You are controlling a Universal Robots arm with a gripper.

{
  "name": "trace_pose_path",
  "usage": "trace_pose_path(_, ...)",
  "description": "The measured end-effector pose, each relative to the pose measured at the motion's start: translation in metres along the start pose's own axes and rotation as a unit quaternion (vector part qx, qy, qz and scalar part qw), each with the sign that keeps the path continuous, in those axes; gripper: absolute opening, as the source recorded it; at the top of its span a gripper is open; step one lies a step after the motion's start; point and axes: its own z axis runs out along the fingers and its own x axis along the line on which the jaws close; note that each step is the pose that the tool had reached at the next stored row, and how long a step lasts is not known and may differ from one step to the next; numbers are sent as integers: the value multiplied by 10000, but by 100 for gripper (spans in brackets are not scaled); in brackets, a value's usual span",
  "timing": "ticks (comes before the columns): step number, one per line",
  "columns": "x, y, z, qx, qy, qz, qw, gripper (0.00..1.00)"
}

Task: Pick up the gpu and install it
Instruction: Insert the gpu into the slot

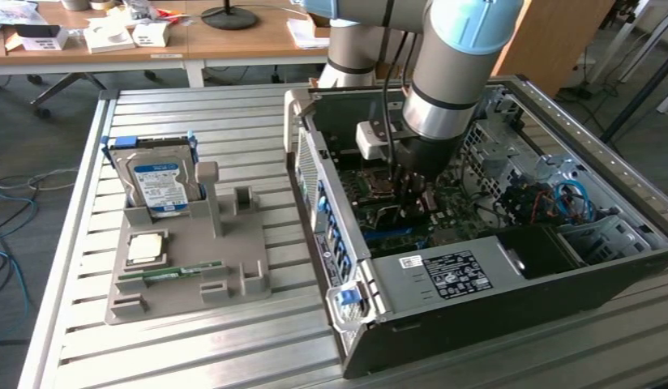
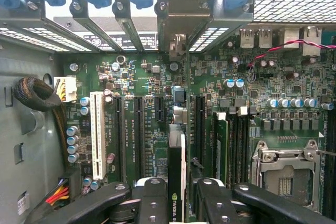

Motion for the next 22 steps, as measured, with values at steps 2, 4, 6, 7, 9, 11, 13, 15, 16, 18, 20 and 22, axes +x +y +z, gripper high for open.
trace_pose_path(2, 0, 0, -1, 0, 0, 0, 10000, 26)
trace_pose_path(4, 1, 0, 0, 0, 0, 0, 10000, 26)
trace_pose_path(6, 1, 0, -1, -1, 1, 0, 10000, 26)
trace_pose_path(7, 1, 1, -1, -1, 1, 0, 10000, 26)
trace_pose_path(9, 1, 1, -1, -1, 1, 0, 10000, 26)
trace_pose_path(11, 1, 1, -1, 0, 1, 0, 10000, 26)
trace_pose_path(13, 1, 7, -2, -5, 2, 5, 10000, 27)
trace_pose_path(15, 1, 3, -1, 0, 1, 3, 10000, 33)
trace_pose_path(16, 1, 1, -1, 0, 1, 0, 10000, 40)
trace_pose_path(18, 0, 1, -2, -1, 1, 0, 10000, 40)
trace_pose_path(20, 0, 1, -24, -1, 1, 1, 10000, 40)
trace_pose_path(22, -2, 0, -79, -1, 1, 0, 10000, 40)
